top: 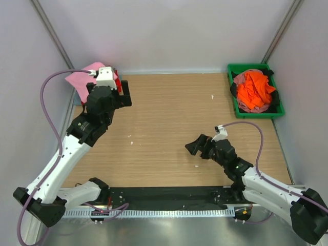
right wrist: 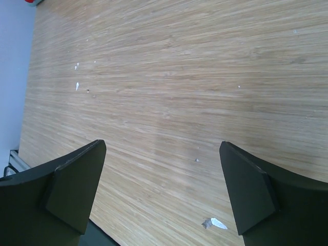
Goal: Fold and stack the t-shirts
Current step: Grab the tshirt from the pile
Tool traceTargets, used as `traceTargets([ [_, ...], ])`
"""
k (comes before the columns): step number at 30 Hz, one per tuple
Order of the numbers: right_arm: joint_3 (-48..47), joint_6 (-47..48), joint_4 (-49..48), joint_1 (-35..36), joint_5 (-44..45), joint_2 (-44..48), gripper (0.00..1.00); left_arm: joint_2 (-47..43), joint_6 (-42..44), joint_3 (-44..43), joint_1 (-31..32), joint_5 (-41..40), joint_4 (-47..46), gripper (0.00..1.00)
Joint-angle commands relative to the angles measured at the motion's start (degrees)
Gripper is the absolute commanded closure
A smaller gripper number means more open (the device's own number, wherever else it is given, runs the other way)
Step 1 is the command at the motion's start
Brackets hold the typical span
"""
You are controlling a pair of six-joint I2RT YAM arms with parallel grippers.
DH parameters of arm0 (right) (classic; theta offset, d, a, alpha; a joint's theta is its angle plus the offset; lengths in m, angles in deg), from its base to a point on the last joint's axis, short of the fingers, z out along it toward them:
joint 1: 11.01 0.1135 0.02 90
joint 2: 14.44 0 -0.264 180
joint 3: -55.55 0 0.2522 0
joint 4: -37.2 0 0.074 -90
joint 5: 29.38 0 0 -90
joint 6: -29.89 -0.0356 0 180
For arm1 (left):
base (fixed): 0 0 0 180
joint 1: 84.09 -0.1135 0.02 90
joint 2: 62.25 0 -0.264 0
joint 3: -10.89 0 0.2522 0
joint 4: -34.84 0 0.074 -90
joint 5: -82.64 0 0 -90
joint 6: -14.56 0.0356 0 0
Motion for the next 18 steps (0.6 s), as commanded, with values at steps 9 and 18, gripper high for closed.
traceTargets([
  [9, -34.60, 14.85, 23.98, -2.62, 21.73, -12.10, 0.00, 0.27, 0.95, 1.08, 1.91, -7.33, 1.40, 0.06],
  [18, -71.71, 20.40, 44.13, -39.03, 14.75, -37.79, 0.00, 0.27, 1.30, 1.17, 2.17, -8.04, 1.92, 0.05],
])
